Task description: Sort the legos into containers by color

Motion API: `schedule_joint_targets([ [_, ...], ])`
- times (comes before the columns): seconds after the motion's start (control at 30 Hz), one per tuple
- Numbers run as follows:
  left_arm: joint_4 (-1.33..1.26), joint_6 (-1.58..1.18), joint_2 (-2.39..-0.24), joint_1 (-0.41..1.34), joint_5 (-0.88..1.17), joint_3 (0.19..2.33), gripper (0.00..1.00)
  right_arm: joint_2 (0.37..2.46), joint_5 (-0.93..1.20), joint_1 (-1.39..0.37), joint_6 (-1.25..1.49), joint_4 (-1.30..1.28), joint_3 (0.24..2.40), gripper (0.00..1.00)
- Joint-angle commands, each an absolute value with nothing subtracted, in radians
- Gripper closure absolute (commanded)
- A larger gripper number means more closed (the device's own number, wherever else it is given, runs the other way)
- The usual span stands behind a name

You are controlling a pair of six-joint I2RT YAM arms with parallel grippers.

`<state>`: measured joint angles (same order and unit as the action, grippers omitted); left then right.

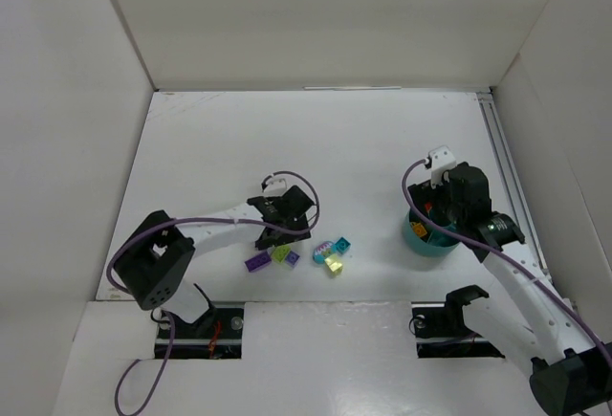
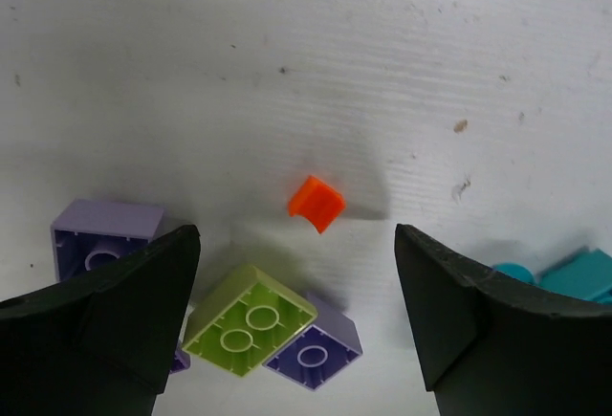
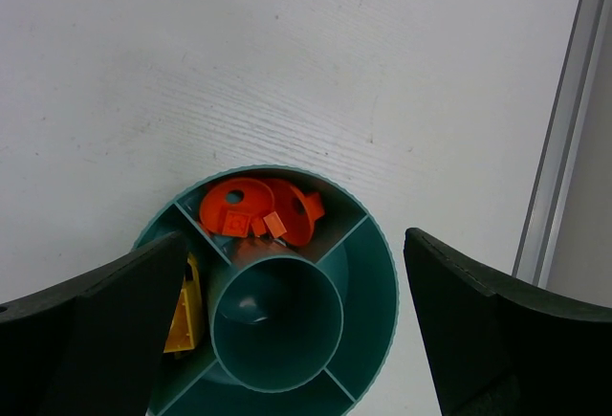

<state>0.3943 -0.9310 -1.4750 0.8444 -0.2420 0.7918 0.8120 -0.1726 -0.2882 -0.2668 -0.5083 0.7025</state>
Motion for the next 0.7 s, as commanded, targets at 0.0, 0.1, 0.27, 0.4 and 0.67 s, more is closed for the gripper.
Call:
schedule_joint_targets([
  [0.0,0.482,-0.988,-1.525,0.856,-0.354,0.851,0.21,0.804,-0.193,-0.273,-0.270,-0.460,0.716,0.00],
  [0.1,0.482,-0.979,-1.563,0.891,-0.367,0.865,0.27,0.804,-0.193,-0.273,-0.270,-0.460,0.716,0.00],
  [0.27,0.494,-0.979,-1.606,0.926,-0.367,0.897,0.44,0.804,-0.193,-0.273,-0.270,-0.460,0.716,0.00],
  [0.4,0.515,-0.989,-1.617,0.937,-0.379,0.897,0.55,0.804,-0.193,-0.273,-0.270,-0.460,0.707,0.00],
  [0.67,0.505,-0.999,-1.638,0.946,-0.402,0.897,0.60,0.804,-0.193,-0.273,-0.270,-0.460,0.707,0.00],
])
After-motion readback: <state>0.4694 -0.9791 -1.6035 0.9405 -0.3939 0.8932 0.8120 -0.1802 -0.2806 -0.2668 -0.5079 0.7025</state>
